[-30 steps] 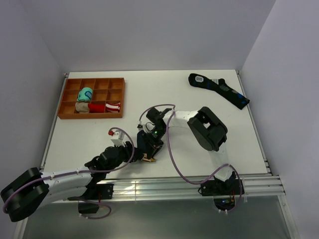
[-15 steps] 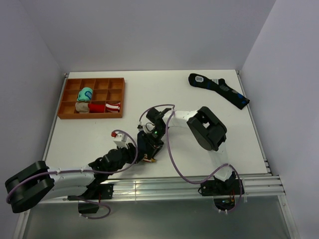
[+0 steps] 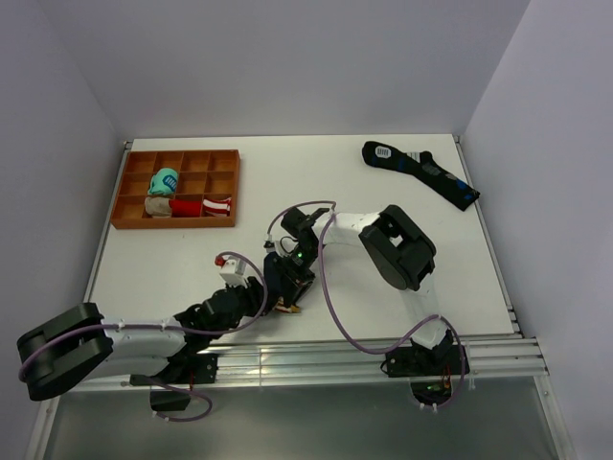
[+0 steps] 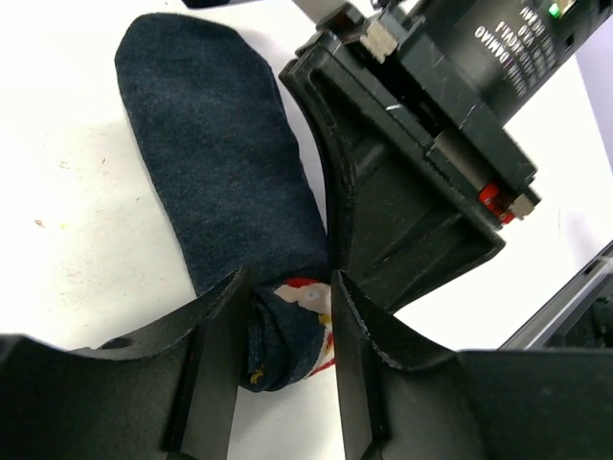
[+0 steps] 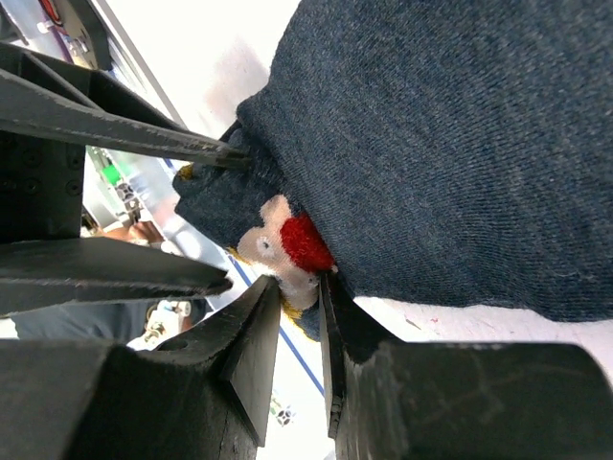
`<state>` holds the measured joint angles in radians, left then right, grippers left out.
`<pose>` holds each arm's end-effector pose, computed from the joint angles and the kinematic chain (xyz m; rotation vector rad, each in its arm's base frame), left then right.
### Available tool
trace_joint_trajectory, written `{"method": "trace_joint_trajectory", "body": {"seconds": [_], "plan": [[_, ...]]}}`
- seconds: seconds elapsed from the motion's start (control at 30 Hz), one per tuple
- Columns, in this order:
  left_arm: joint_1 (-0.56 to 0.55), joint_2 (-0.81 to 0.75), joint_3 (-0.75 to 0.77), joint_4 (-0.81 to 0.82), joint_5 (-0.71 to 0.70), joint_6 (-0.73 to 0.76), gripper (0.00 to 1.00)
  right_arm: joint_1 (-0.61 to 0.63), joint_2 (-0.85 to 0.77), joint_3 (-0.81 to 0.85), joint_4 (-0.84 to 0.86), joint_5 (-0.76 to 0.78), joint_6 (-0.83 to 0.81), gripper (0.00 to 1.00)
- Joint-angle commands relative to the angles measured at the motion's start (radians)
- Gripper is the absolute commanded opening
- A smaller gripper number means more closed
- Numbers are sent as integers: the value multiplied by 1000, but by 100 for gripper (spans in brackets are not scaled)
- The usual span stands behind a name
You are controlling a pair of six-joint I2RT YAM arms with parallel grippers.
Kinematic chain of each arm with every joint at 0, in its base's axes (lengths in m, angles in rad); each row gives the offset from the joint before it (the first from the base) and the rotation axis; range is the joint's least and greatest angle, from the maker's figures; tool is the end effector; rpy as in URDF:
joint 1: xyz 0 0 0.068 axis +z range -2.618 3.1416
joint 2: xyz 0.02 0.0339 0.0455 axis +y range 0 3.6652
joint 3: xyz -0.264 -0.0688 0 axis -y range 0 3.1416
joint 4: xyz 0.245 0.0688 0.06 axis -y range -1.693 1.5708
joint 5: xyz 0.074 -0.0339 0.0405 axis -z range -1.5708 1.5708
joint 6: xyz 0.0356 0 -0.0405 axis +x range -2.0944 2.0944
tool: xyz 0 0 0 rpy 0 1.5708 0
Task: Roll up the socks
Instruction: Roll the sock at the center of the board.
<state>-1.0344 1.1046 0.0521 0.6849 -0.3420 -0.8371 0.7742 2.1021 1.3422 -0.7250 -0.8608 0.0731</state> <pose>0.0998 -0.1445 0.1276 -0.0392 2.0281 -0.9069 0.2536 0.2857 0.1190 0.9517 -2.4517 -1.1469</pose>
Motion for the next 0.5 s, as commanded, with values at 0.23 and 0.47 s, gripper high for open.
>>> {"method": "trace_joint_trajectory", "body": {"seconds": [0.23, 0.47], "plan": [[-29, -89, -109, 1, -68, -25, 41, 0, 32, 21, -21, 65, -39, 28], [-58, -39, -117, 28, -97, -46, 41, 0, 36, 37, -34, 63, -42, 28]]}}
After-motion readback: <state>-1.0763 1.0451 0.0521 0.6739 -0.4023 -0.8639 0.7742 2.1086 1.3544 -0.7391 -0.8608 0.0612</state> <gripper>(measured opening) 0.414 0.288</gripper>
